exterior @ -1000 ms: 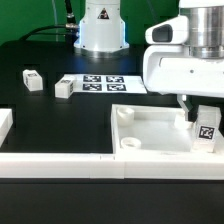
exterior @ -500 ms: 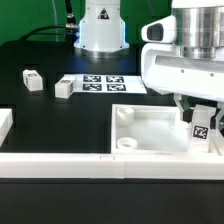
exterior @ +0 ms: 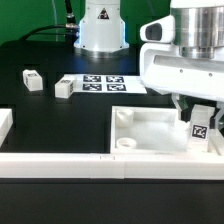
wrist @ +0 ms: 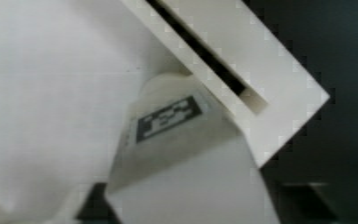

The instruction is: Assemble square table

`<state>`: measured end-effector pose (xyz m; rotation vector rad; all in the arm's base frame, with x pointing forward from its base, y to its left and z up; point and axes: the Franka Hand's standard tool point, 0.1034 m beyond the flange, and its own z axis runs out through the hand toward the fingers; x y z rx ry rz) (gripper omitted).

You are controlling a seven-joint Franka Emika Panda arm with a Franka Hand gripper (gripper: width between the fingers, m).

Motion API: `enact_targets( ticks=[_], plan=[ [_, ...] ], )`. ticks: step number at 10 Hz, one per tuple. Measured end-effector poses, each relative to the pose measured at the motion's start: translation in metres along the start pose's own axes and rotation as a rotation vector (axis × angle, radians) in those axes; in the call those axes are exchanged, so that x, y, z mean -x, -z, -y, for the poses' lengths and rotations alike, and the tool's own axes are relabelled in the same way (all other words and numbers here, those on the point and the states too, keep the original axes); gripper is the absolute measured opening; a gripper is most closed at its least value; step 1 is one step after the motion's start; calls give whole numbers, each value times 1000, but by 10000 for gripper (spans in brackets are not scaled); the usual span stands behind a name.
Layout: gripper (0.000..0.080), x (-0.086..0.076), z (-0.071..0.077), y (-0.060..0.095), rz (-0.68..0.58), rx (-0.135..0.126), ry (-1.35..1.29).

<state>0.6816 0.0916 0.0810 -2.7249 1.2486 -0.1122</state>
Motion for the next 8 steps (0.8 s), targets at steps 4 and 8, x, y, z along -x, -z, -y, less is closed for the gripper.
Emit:
enact_targets(
  ticks=[4,8],
  plan=[
    [639,8,14,35,8,-24,37],
    [649,8,13,32,8,-21,35]
  ],
)
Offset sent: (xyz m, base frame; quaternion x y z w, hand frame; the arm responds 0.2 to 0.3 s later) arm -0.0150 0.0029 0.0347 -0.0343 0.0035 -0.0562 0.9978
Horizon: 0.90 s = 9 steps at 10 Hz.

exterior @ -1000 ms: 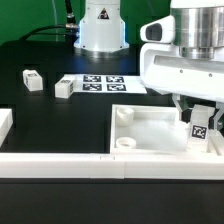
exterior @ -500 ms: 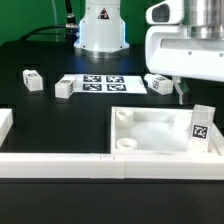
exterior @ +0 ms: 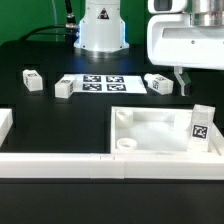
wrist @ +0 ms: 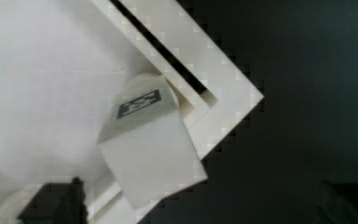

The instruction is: Assemble square table

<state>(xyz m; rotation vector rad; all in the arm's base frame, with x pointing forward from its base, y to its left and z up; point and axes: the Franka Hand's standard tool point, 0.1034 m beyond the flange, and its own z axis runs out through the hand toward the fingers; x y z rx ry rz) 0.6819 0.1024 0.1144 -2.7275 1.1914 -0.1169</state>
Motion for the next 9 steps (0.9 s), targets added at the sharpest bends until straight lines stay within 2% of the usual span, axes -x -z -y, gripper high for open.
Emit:
enact_targets(
  ticks=[5,7,8,9],
  plan=[
    [649,1,0,-1,1,1,21],
    [649,45,-7,1,24,31,120],
    [649,52,-11,4,21,47,221],
    [649,49,-12,4,22,47,297]
  ],
)
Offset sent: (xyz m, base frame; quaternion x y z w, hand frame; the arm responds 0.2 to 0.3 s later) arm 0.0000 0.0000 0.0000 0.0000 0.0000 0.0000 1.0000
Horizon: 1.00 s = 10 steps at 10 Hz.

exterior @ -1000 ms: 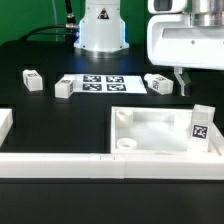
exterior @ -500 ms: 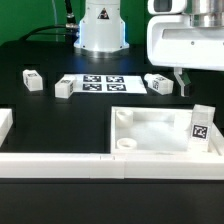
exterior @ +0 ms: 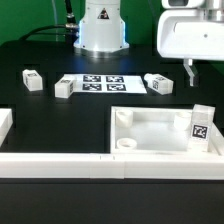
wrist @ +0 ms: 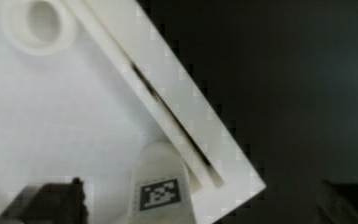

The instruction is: Assemble square table

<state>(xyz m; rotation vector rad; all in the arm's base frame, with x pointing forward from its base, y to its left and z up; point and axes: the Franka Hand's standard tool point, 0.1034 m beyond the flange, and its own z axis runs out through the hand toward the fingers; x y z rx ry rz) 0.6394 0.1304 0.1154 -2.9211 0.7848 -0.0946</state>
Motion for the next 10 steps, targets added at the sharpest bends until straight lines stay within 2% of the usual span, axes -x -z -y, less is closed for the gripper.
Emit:
enact_targets(
  ticks=[4,5,6,8,9,10],
  plan=[
    [649,1,-2,-3,5,-1,234],
    [649,15,-11,-15,33,0,258],
    [649,33,-23,-22,65,13,378],
    [649,64,-35,-25,90,42,515],
    [649,69,-31,-27,62,53,565],
    [649,67,-32,-27,63,53,620]
  ],
)
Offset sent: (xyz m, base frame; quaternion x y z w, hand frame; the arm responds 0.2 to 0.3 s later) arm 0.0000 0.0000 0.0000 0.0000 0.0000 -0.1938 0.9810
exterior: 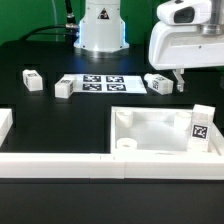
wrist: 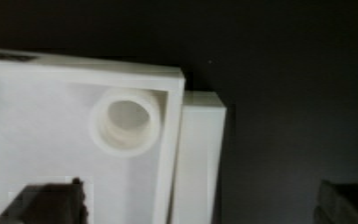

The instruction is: Assemble square table

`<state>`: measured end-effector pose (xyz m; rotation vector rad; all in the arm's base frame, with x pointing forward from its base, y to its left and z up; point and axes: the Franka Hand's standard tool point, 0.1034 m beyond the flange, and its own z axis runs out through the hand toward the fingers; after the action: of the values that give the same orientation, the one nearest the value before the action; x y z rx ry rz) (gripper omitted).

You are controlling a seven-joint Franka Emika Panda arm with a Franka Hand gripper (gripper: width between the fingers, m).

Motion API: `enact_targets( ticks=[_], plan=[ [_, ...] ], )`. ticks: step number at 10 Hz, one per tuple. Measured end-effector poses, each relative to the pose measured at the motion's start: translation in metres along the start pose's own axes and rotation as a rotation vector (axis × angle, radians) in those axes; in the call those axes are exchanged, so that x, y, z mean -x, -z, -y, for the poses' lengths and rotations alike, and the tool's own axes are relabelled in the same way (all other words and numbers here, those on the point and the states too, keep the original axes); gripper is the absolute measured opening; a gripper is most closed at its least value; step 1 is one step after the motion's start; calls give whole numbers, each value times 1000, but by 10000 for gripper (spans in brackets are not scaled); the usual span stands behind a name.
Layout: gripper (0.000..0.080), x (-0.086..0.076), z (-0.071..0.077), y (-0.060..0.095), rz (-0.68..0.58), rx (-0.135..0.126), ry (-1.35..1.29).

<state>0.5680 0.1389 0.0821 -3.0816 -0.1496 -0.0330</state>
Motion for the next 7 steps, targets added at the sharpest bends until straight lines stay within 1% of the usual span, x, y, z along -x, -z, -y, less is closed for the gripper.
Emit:
enact_targets(
  ticks=[1,4,5,6,7],
  plan=[
    [649,0,-3,0,0,4,77],
    [649,2,-4,-2,6,6,244],
    [649,29,3,-11,52,11,276],
    [649,56,3,-15,103,11,349],
    [649,78,2,-19,155,10,291]
  ],
)
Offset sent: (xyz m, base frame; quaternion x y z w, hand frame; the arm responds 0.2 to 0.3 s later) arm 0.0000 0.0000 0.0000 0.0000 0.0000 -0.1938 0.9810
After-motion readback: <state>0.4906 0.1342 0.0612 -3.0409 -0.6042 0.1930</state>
